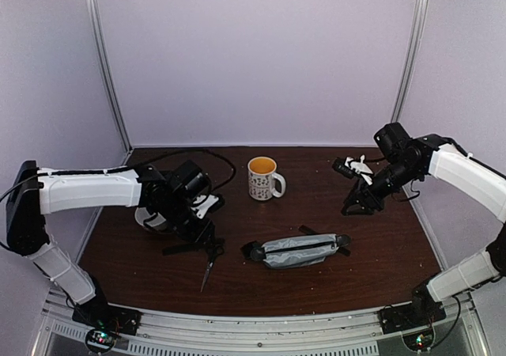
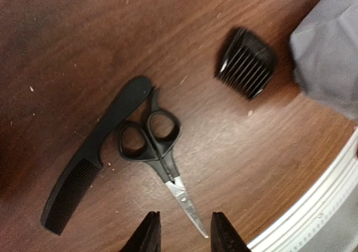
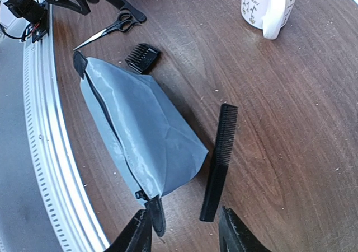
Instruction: Sort the hair-cutting tools
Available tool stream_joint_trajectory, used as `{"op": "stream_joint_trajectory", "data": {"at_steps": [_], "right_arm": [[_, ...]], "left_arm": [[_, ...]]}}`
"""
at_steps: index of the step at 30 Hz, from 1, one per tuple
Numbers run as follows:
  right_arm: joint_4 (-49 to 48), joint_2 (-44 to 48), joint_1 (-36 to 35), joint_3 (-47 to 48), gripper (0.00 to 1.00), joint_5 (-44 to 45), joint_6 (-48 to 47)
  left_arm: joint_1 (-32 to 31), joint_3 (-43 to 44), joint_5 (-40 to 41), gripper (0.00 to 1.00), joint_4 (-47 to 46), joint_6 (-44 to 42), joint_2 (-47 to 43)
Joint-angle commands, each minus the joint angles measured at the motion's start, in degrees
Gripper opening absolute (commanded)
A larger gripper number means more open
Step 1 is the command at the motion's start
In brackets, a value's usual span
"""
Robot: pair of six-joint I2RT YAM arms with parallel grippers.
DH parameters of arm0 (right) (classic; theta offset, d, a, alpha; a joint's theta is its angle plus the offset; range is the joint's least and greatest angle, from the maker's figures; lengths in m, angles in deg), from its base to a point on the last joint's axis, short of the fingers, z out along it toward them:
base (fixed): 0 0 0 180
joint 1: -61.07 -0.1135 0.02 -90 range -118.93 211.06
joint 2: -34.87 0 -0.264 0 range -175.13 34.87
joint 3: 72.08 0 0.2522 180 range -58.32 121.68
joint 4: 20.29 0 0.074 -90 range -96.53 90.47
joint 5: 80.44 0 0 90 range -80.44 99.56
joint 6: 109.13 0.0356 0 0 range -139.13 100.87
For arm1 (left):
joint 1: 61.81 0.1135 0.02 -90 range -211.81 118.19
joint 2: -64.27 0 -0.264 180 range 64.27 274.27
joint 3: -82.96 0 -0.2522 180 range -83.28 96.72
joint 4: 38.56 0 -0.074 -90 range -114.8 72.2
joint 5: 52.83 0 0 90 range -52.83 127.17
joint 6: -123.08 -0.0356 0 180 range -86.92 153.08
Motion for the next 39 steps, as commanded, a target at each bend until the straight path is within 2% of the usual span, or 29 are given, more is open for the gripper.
{"op": "stream_joint_trajectory", "data": {"at_steps": [1,4,7,10,12,20,25,28,34,39], "right_arm": [[-5.2,1.5,0.4,-2.5,0.41,1.7,-0.4],[-6.0,2.5,0.4,-4.6,0.4,1.2,-0.6],[-6.5,2.7,0.4,-5.4,0.4,1.9,-0.8],[-6.6,2.1,0.4,-5.1,0.4,2.9,-0.8],[-6.5,2.0,0.4,-5.0,0.4,3.1,-0.9],[-6.5,2.1,0.4,-5.6,0.4,2.9,-1.1],[-6.7,2.2,0.4,-5.7,0.4,3.3,-1.1],[-6.5,2.1,0.4,-5.7,0.4,3.5,-1.0],[-6.8,3.1,0.4,-6.1,0.4,3.7,-0.9],[-6.7,2.9,0.4,-5.8,0.4,3.7,-1.0]], "left_arm": [[0.0,-2.2,3.5,0.32,0.8,0.2,3.6],[-0.8,-4.3,3.6,0.3,0.6,-0.2,4.3],[-0.9,-6.7,4.2,0.09,0.4,-0.6,4.4],[-1.1,-8.3,4.0,0.01,-1.2,-1.6,5.7],[-1.8,-7.9,4.1,0.0,-1.2,-2.2,7.5],[-5.7,-1.2,1.5,0.03,-2.6,-5.1,13.6],[-5.9,5.3,-0.6,0.06,-6.2,-8.1,18.8],[-5.6,10.0,-1.0,0.11,-3.9,-10.2,21.6],[-3.1,9.6,1.9,0.24,-0.2,-14.1,15.8],[0.1,9.5,6.3,0.3,0.5,-19.4,13.6]]}}
